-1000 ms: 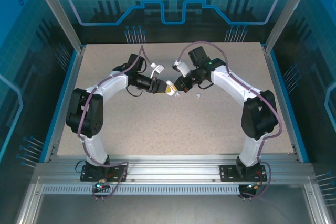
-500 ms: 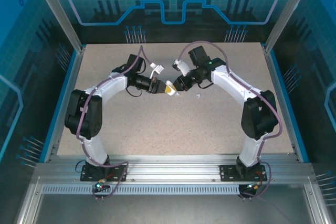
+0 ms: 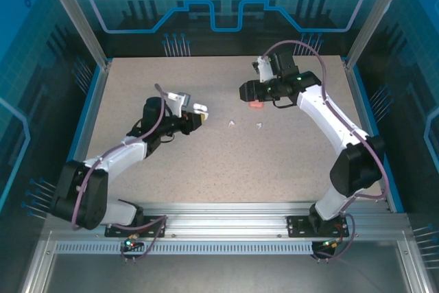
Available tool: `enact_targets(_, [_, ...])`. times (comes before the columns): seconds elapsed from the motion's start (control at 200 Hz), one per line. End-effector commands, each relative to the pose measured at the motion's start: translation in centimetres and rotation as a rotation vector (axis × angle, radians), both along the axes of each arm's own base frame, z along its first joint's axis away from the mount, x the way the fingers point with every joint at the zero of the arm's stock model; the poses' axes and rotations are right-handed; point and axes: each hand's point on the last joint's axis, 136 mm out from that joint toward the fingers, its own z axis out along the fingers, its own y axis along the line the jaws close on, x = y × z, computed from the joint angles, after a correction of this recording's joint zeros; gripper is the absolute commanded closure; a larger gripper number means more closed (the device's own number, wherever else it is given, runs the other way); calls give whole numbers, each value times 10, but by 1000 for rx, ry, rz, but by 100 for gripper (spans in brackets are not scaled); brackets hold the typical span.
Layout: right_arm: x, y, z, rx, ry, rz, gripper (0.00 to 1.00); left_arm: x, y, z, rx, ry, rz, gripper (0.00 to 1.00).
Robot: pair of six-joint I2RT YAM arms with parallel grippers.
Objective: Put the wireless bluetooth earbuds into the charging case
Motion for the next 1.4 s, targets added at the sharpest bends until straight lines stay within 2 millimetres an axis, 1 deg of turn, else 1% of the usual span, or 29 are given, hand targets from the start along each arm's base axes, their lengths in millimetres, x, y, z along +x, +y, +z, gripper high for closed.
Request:
enact_targets(0.0, [-2,-12,-59,-75,200,-181,41,18,17,62,13,-355,200,100])
enact_targets(0.055, [-1,-10,-72,-110,235,-218,41,12,15,76,26,-472,209,100])
enact_targets(0.145, [3,-6,-82,-152,260,-266,41,2,12,91,39,-594,215,100])
enact_targets(0.27, [6,0,-92,-209,289,-338,41,-7,11,107,49,-678,234,100])
enact_targets(0.49, [10,9,-112,-250,347,-463,40,-26,9,145,36,-828,268,100])
enact_targets(0.64, [10,16,-122,-277,380,-536,40,-31,16,169,30,-909,316,100])
enact_targets(0.785, [12,25,-131,-314,410,-582,40,-28,21,189,26,-952,362,100])
enact_targets(0.865, [12,29,-138,-342,430,-603,40,-25,21,196,39,-968,375,100])
enact_targets(1.03, [10,27,-155,-403,462,-668,41,-22,22,206,30,-986,394,100])
enact_targets(1.125, [9,26,-167,-404,484,-710,45,-20,20,206,30,-985,389,100])
enact_targets(1.191, [10,31,-167,-380,490,-723,47,-20,19,207,26,-987,384,100])
enact_targets(1.206, [9,31,-177,-394,504,-724,47,-20,19,207,27,-987,382,100])
enact_targets(1.241, [9,33,-183,-396,513,-729,48,-20,18,206,25,-984,380,100])
enact_targets(1.391, [14,39,-192,-402,530,-743,49,-20,16,204,30,-984,366,100])
